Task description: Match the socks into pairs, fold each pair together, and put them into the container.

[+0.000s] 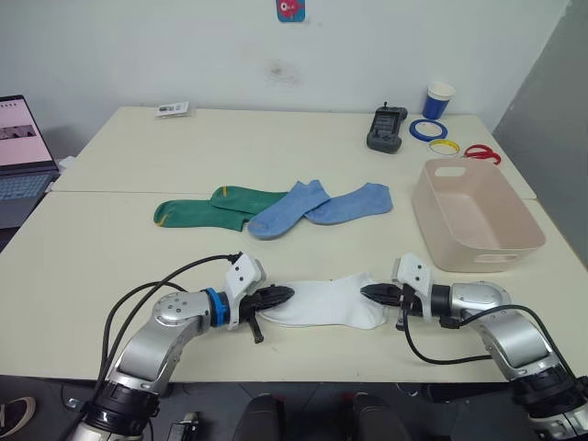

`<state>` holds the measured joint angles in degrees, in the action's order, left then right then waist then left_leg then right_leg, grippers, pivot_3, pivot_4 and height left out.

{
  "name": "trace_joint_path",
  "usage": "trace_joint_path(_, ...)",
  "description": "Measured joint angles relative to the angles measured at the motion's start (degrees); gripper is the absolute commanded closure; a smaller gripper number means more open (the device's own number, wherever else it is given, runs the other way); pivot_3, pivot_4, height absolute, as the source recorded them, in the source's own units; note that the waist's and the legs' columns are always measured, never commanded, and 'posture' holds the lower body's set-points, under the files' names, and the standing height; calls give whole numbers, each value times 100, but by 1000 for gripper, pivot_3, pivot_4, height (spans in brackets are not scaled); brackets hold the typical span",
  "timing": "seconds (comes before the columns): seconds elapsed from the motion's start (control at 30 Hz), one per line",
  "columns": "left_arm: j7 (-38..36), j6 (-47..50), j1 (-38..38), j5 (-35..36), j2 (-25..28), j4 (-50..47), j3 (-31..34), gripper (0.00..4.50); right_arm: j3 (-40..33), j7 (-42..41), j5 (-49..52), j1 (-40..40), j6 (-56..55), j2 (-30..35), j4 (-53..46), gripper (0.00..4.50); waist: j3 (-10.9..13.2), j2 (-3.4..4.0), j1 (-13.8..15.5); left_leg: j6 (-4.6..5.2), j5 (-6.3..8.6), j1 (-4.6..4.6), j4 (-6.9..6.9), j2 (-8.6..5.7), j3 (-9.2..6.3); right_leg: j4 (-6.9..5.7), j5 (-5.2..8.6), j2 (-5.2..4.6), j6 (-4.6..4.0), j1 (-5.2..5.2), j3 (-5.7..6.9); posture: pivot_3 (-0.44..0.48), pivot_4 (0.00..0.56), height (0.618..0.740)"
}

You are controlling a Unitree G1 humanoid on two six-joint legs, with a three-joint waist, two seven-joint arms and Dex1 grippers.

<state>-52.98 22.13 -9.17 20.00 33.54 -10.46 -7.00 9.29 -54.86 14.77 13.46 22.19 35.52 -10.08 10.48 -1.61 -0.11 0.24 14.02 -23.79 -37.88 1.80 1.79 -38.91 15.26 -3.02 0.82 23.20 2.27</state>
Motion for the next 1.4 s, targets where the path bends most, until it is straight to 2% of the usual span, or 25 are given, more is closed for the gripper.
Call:
trace_joint_path(0.07, -121, -24, 11, 101, 67, -156, 89, 4500, -229, 17, 271, 1, 387, 41, -243, 3560, 0, 0, 4, 0, 0, 0, 0, -2, 0, 0, 0, -1, 0, -1, 0, 0, 150, 740)
trace_joint_path(0.33, -500, -114, 45, 104, 382, -298, 64, 4500, -925, 177, 1136, -144, 1940, 418, -574, 633, 0, 0, 3, 0, 0, 1, 1, -2, 2, 1, 0, -1, 0, -1, -1, 0, 150, 740)
trace_joint_path(0.4, -516, -142, 60, 32, 381, -297, -16, 4500, -1023, 306, 1272, -142, 2326, 448, -618, 22, 0, 0, 4, 0, 0, 0, 0, -2, 2, 1, 0, -1, 0, -1, -1, 0, 150, 740)
trace_joint_path(0.53, -499, -164, 64, -102, 375, -295, -85, 4500, -1041, 497, 1402, -141, 2833, 507, -654, 22, 0, 0, 4, 1, 1, 0, 0, -3, 2, 1, 0, 0, 1, 0, -1, 0, 150, 740)
trace_joint_path(0.73, -433, -313, 58, -475, 387, -108, -199, 4500, -1206, 959, 1995, 152, 4296, 450, -723, 22, 0, 0, 1, 2, 1, 0, 1, -2, 1, 1, 0, 2, 0, 1, -2, 0, 150, 740)
trace_joint_path(1.03, -374, -556, -116, -857, 227, 209, -492, 4500, -835, 1218, 1965, 433, 4455, 427, -685, 22, -15, -3, 3, 2, 1, 0, 0, -4, 2, 3, 14, 0, 26, -2, -3, 0, 150, 740)
trace_joint_path(1.23, -387, -638, -120, -902, 222, 260, -509, 4500, -828, 1272, 2101, 655, 4696, 110, -470, 22, -26, -1, -2, 3, 1, 2, 1, -2, 0, 2, 13, 2, 25, -2, -2, 0, 150, 740)
trace_joint_path(1.33, -385, -649, -128, -913, 204, 273, -526, 4500, -817, 1273, 2207, 670, 4782, 32, -447, 634, -26, -1, 0, 3, 1, 1, 1, -3, 1, 2, 12, 1, 22, -2, -3, 0, 150, 740)
trace_joint_path(1.4, -384, -655, -140, -914, 192, 290, -538, 4500, -817, 1271, 2234, 658, 4793, 34, -397, 1218, -27, 0, 0, 3, 1, 1, 1, -4, 1, 2, 11, 0, 21, -2, -3, 0, 150, 740)
